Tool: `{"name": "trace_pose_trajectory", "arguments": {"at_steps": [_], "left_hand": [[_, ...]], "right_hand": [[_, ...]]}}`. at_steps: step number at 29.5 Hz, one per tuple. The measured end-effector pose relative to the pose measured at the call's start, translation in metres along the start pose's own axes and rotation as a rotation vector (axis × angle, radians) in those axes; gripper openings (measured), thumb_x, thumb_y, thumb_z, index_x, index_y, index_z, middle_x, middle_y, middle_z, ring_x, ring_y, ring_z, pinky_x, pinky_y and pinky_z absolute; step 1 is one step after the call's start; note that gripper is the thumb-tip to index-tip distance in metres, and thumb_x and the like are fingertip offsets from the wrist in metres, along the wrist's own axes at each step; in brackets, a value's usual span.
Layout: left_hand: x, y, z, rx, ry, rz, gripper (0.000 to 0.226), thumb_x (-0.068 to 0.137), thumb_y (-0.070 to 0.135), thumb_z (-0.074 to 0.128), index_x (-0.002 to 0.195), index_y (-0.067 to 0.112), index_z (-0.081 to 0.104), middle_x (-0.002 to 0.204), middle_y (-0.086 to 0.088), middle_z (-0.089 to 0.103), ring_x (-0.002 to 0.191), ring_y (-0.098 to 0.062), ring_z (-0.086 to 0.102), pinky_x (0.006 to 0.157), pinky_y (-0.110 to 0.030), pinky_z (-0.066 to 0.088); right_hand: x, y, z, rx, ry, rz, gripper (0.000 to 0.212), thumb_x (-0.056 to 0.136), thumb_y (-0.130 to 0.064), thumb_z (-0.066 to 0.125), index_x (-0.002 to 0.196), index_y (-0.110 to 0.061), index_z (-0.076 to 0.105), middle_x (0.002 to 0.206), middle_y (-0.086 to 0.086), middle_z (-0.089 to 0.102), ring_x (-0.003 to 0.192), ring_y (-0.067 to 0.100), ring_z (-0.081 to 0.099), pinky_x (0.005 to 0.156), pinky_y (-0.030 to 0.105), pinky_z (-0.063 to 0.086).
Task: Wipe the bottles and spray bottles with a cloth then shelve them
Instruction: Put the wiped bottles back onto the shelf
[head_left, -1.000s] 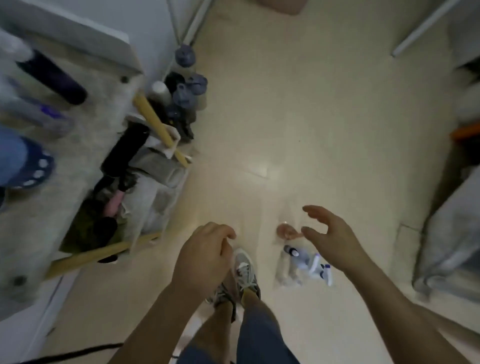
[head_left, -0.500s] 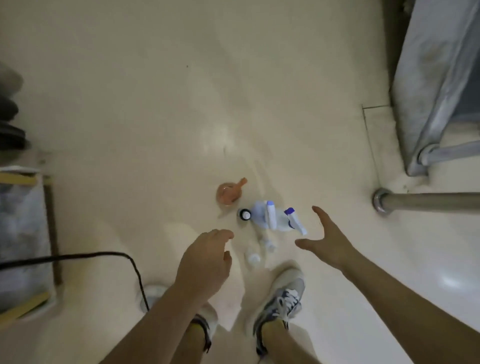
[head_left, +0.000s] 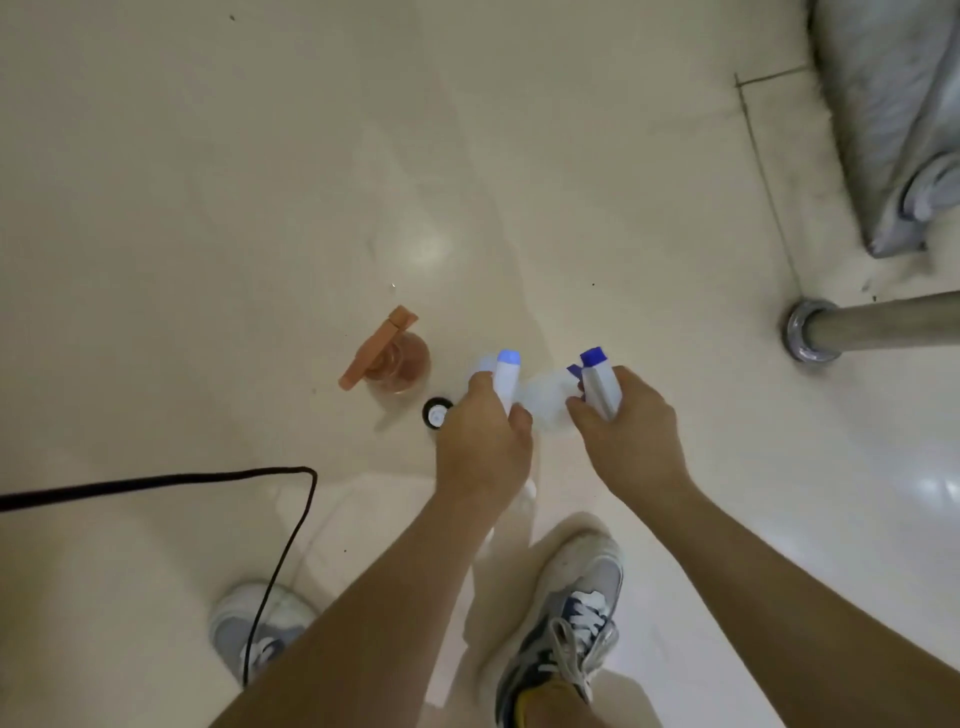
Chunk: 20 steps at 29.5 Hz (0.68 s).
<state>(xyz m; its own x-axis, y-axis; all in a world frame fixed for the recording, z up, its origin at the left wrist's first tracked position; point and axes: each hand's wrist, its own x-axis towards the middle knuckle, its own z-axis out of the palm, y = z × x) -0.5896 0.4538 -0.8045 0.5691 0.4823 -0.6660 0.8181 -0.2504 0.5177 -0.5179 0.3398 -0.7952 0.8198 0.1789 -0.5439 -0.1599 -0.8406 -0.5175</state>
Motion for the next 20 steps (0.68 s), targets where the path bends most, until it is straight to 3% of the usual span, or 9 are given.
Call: {"name": "trace_pose_trajectory", "arguments": {"at_steps": [3,5,7,10,12,16,20], "left_hand": [[-0.034,0.022,-0.046,-0.158,0.048,0.059,0.022,0.096,0.028,0.051,0.115,0.017,0.054,0.095,0.001,0.065,0.09,-0.02,0.061,0.075,-0.034,0.046],[-0.07,0.041,-0.088,-0.331,0.132,0.082,0.012,0.094,0.026,0.056,0.106,0.026,0.054,0.085,0.011,0.063,0.077,-0.003,0.06,0.067,-0.019,0.046],[-0.109,0.056,-0.133,-0.461,0.235,0.062,0.013,0.092,0.025,0.061,0.1,0.03,0.052,0.077,0.014,0.063,0.069,0.001,0.059,0.056,-0.011,0.042],[-0.168,0.077,-0.204,-0.589,0.439,0.033,0.019,0.09,0.025,0.065,0.099,0.033,0.051,0.072,0.021,0.063,0.057,-0.007,0.055,0.049,-0.015,0.04],[-0.21,0.089,-0.261,-0.643,0.584,0.059,0.021,0.087,0.026,0.066,0.101,0.036,0.053,0.072,0.026,0.064,0.059,-0.003,0.057,0.05,-0.013,0.041],[-0.298,0.092,-0.362,-0.661,0.881,0.104,0.024,0.082,0.06,0.065,0.1,0.05,0.052,0.084,0.035,0.062,0.072,0.003,0.06,0.058,-0.018,0.043],[-0.377,0.069,-0.429,-0.562,1.128,0.101,0.03,0.081,0.066,0.047,0.102,0.047,0.055,0.083,0.023,0.06,0.071,-0.002,0.057,0.056,-0.017,0.041]], "right_hand": [[-0.017,-0.042,-0.042,0.082,0.142,-0.045,0.017,0.087,-0.023,0.066,0.102,-0.03,0.063,0.079,-0.01,0.061,0.067,0.007,0.056,0.055,0.015,0.04],[-0.036,-0.078,-0.074,0.144,0.216,-0.081,0.017,0.086,-0.028,0.068,0.103,-0.027,0.065,0.078,-0.01,0.062,0.067,0.011,0.055,0.061,0.025,0.044],[-0.061,-0.12,-0.105,0.2,0.237,-0.136,0.018,0.086,-0.028,0.069,0.103,-0.027,0.066,0.077,-0.012,0.063,0.067,0.008,0.055,0.063,0.029,0.043],[-0.104,-0.19,-0.146,0.274,0.172,-0.278,0.017,0.085,-0.02,0.072,0.097,-0.031,0.067,0.077,-0.022,0.064,0.067,-0.002,0.055,0.06,0.013,0.042],[-0.139,-0.249,-0.168,0.315,0.08,-0.389,0.023,0.084,-0.014,0.073,0.092,-0.034,0.066,0.078,-0.024,0.065,0.068,-0.003,0.056,0.056,0.005,0.039],[-0.217,-0.365,-0.184,0.317,-0.119,-0.6,0.027,0.08,-0.011,0.075,0.088,-0.036,0.066,0.083,-0.022,0.067,0.074,-0.002,0.059,0.064,0.012,0.044],[-0.294,-0.456,-0.17,0.312,-0.221,-0.788,0.017,0.083,-0.021,0.075,0.085,-0.034,0.063,0.078,-0.01,0.067,0.073,0.007,0.06,0.062,0.018,0.045]]}}
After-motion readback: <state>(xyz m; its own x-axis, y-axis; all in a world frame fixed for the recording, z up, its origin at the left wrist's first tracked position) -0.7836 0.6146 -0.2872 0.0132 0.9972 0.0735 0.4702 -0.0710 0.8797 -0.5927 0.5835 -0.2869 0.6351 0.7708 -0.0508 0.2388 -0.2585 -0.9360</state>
